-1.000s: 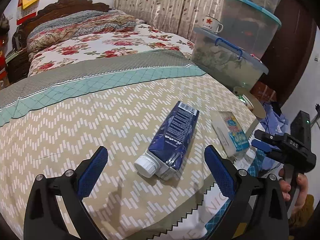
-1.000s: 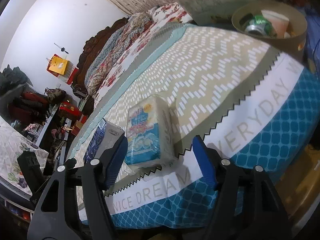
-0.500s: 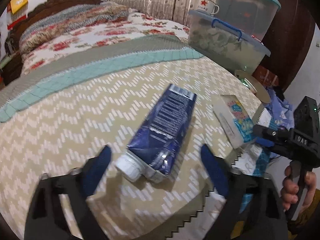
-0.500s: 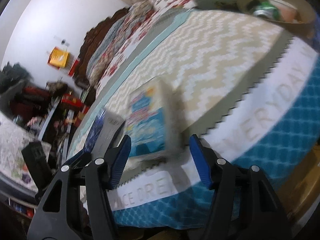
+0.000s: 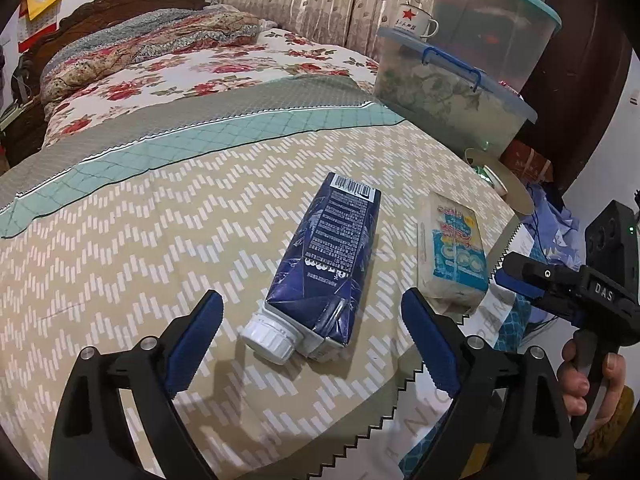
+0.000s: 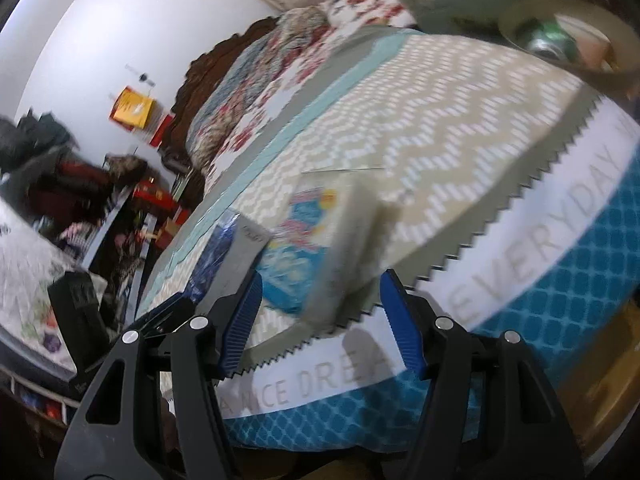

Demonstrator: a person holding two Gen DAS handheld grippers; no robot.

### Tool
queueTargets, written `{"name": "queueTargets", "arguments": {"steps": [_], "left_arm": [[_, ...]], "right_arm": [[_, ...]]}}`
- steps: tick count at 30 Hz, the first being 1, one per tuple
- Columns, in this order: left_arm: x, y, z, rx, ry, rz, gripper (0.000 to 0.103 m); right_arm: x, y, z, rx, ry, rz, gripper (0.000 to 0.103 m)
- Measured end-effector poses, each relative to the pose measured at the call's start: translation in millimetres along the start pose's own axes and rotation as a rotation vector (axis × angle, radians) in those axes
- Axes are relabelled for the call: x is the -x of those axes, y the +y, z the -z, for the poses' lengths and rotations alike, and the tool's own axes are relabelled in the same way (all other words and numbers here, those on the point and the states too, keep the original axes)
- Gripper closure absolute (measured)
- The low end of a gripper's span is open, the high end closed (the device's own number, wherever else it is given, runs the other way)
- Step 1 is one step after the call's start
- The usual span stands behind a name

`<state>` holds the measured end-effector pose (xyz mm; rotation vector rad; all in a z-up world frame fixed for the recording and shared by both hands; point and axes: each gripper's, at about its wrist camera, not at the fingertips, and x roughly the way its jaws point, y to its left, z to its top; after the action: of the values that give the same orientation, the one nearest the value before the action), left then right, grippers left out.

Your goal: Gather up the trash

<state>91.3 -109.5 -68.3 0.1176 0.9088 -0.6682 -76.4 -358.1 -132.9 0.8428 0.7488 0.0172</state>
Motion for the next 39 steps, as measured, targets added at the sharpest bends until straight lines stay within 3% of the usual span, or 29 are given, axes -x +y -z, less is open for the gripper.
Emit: {"name": "queueTargets", "arguments": {"steps": [11, 39], "left_arm": [[-0.7, -5.0, -0.1, -0.020, -0.007, -0.010, 0.016], [-1.1, -7.4, 0.4, -0.027, -0.003, -0.010, 0.016]], "right_arm": [[8.7, 0.0, -3.1, 0.033, -0.025, 0.035, 0.029], [-1.3, 11.5, -3.1, 0.060, -0.022, 0.052, 0.028]]}}
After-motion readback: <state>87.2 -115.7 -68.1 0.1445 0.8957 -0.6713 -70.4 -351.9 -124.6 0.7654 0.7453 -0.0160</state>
